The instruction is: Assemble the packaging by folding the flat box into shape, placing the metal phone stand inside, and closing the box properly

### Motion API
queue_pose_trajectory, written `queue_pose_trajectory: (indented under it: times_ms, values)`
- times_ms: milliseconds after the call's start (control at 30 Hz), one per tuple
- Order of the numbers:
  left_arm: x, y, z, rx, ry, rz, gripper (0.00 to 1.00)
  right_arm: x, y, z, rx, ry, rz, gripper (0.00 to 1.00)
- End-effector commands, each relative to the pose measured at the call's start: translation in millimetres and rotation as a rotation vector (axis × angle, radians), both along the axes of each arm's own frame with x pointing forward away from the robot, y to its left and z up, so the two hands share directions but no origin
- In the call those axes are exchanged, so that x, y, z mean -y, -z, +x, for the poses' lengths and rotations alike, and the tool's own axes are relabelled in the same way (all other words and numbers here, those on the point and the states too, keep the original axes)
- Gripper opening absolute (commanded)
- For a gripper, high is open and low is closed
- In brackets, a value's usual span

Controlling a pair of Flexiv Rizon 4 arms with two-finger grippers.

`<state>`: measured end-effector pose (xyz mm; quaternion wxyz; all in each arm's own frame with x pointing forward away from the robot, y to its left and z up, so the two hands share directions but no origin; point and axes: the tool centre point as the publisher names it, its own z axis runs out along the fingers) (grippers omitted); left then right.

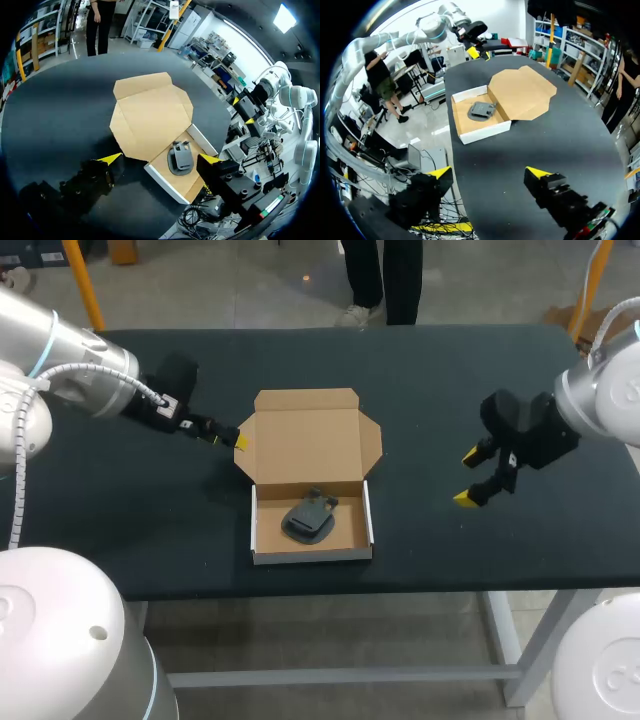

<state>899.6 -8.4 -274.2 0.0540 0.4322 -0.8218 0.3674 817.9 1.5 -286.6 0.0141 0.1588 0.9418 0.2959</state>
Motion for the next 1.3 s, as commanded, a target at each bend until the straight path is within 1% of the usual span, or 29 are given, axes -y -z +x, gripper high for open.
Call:
queue_pose_trajectory:
  times_ms: [33,267,467,500,533,567,600,733,900,967,1133,1267,1300]
  values:
    - [-6.5,10.8,12.1,0.001,0.021,-0.029,1.00,-4.9,-11.3,8.8,-0.041,-0.033,-0.010,1.00]
    - [-14.0,23.3,26.7,0.019,0.040,-0.067,1.00,-13.9,-22.8,16.9,-0.035,-0.082,-0.045,1.00]
    - [-18.8,35.6,40.5,0.025,0.055,-0.094,1.00,-22.2,-32.6,25.8,-0.032,-0.134,-0.055,1.00]
    - [-19.7,37.9,42.8,0.024,0.059,-0.105,0.96,-23.7,-33.9,27.5,-0.030,-0.142,-0.062,1.00]
    - [-20.8,40.0,45.2,0.024,0.059,-0.106,0.87,-25.5,-35.3,29.2,-0.029,-0.148,-0.069,1.00]
    - [-21.4,42.0,47.1,0.024,0.059,-0.106,0.83,-27.3,-36.6,30.8,-0.026,-0.156,-0.074,1.00]
    - [-22.0,44.3,48.8,0.023,0.059,-0.108,0.83,-29.3,-38.0,32.4,-0.026,-0.166,-0.078,1.00]
    - [-22.5,51.0,55.6,0.023,0.063,-0.111,0.88,-33.8,-41.4,37.5,-0.028,-0.188,-0.092,1.00]
    - [-17.8,56.0,61.9,0.013,0.083,-0.133,0.88,-38.5,-45.2,41.9,-0.037,-0.211,-0.120,1.00]
    - [-14.1,58.7,65.2,0.008,0.104,-0.156,0.88,-39.8,-46.6,44.3,-0.040,-0.217,-0.128,1.00]
    - [-4.4,64.1,66.4,0.001,0.129,-0.185,0.86,-41.6,-47.7,50.2,-0.052,-0.225,-0.143,1.00]
    - [-0.1,69.6,69.1,-0.005,0.140,-0.202,0.94,-45.5,-48.6,52.5,-0.058,-0.237,-0.155,1.00]
    - [0.9,70.6,69.2,-0.006,0.143,-0.204,0.94,-45.9,-48.8,52.8,-0.058,-0.239,-0.156,1.00]
